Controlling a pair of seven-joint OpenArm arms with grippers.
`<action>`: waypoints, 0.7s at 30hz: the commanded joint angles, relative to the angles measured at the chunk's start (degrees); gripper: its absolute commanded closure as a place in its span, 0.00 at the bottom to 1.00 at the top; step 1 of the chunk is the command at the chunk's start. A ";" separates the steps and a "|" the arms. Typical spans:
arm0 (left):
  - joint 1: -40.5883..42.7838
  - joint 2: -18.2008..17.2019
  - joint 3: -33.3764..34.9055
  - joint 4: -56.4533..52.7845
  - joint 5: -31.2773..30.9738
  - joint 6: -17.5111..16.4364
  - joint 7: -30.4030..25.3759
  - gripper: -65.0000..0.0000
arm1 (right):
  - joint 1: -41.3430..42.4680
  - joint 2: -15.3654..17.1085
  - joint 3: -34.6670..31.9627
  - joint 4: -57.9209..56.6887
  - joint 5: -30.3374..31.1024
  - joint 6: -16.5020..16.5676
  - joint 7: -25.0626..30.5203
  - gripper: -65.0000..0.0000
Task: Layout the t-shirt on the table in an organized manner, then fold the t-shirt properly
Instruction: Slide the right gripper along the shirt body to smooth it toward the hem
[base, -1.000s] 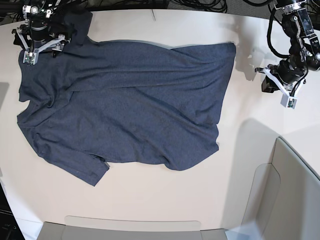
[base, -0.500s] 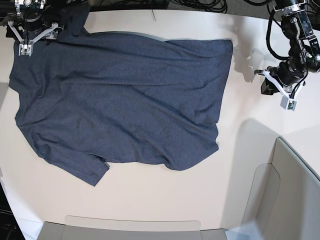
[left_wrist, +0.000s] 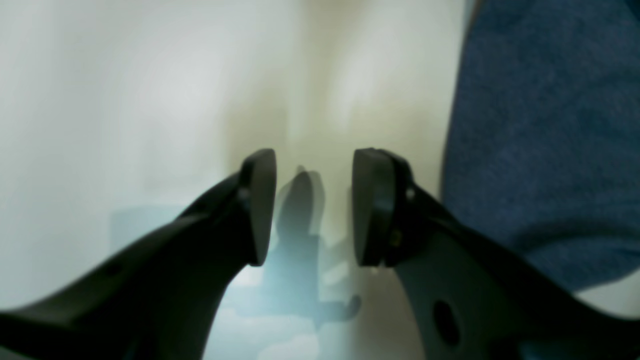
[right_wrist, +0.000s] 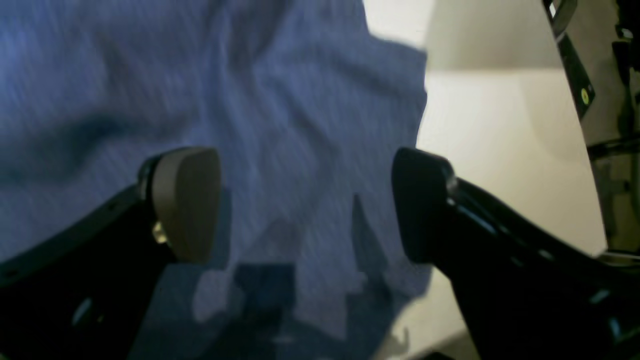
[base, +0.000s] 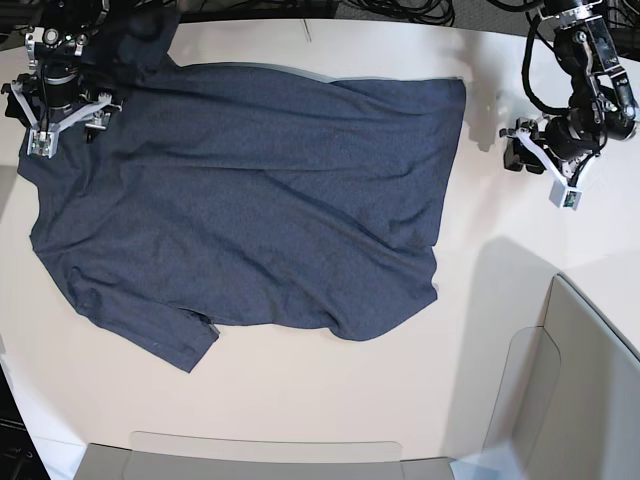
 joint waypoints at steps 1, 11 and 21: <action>-0.72 -0.25 -0.32 0.92 -0.95 -0.07 -0.62 0.61 | 1.80 -0.26 0.21 0.90 -0.28 -0.28 1.34 0.20; -15.14 3.36 7.24 0.92 -0.77 -0.24 -0.53 0.74 | 23.51 -1.23 -0.05 -6.13 -0.28 -0.28 0.90 0.20; -33.86 3.71 28.42 -17.19 -0.51 -0.24 -4.05 0.96 | 44.44 2.20 -7.52 -37.78 -0.63 -0.28 4.33 0.20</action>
